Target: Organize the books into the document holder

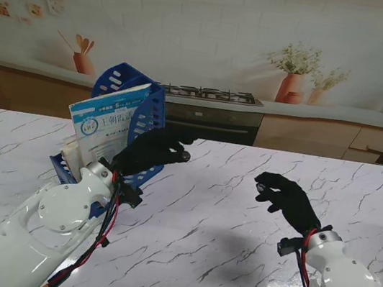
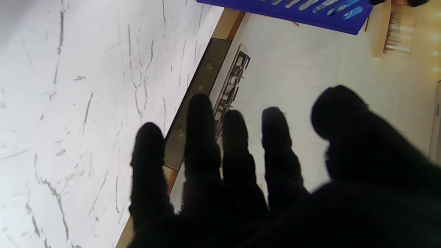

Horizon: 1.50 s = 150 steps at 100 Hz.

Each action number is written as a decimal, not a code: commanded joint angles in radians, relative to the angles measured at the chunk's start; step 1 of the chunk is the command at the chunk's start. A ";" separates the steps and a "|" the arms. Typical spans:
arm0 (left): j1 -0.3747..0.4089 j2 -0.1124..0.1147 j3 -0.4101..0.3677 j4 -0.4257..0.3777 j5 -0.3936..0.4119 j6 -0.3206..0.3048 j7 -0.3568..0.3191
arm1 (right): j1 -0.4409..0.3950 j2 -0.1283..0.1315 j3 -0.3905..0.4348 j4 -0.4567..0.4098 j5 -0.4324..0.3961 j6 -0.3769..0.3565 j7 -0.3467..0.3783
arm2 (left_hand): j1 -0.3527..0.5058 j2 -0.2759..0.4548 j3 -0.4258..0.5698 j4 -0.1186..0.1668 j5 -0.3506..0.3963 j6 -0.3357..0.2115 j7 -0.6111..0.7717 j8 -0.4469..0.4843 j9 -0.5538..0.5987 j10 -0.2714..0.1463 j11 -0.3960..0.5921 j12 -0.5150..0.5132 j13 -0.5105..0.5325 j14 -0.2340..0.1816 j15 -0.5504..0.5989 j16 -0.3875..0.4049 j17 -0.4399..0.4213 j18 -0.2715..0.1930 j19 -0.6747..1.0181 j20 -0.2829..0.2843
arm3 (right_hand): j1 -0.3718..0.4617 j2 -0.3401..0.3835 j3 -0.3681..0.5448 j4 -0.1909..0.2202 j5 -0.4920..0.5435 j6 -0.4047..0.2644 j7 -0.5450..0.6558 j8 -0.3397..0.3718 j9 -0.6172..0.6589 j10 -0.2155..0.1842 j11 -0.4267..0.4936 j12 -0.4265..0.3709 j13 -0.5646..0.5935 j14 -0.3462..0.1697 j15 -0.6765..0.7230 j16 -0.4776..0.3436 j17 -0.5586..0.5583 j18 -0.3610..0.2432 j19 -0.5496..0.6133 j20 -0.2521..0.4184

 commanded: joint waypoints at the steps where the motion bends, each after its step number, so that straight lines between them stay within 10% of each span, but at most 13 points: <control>1: 0.005 -0.005 0.011 0.043 -0.015 -0.019 -0.020 | -0.007 -0.006 -0.017 0.005 0.001 -0.012 0.002 | 0.032 0.037 -0.015 0.024 0.016 0.001 0.010 0.007 0.017 -0.014 0.015 0.008 0.017 0.001 0.032 0.010 -0.021 0.009 0.041 0.019 | 0.020 0.005 -0.027 0.014 0.027 -0.003 0.036 0.034 0.002 -0.006 0.014 0.013 0.001 -0.013 0.008 -0.004 -0.005 0.049 0.002 -0.007; 73: 0.104 -0.009 -0.022 0.123 -0.089 0.027 -0.036 | 0.013 -0.005 -0.097 0.051 0.031 -0.048 0.016 | 0.094 0.015 0.050 0.019 0.002 -0.007 0.196 0.170 0.035 -0.008 0.044 0.024 0.019 0.008 0.062 0.028 -0.041 -0.002 0.063 0.045 | 0.019 -0.015 -0.014 -0.019 0.040 -0.017 0.099 0.056 0.031 -0.001 0.012 0.022 0.015 0.000 0.002 -0.008 -0.009 0.067 -0.005 -0.015; 150: 0.138 -0.018 -0.042 0.144 -0.108 0.044 -0.007 | 0.018 -0.004 -0.128 0.042 0.036 -0.017 0.021 | 0.079 0.011 0.078 0.023 0.017 0.000 0.155 0.144 0.043 0.001 0.064 0.039 0.014 0.004 0.063 0.028 -0.085 -0.021 0.016 0.032 | 0.038 0.022 -0.056 -0.010 0.021 -0.010 0.101 0.009 0.025 0.001 0.030 0.023 0.010 0.000 0.019 -0.005 -0.006 0.059 0.008 -0.020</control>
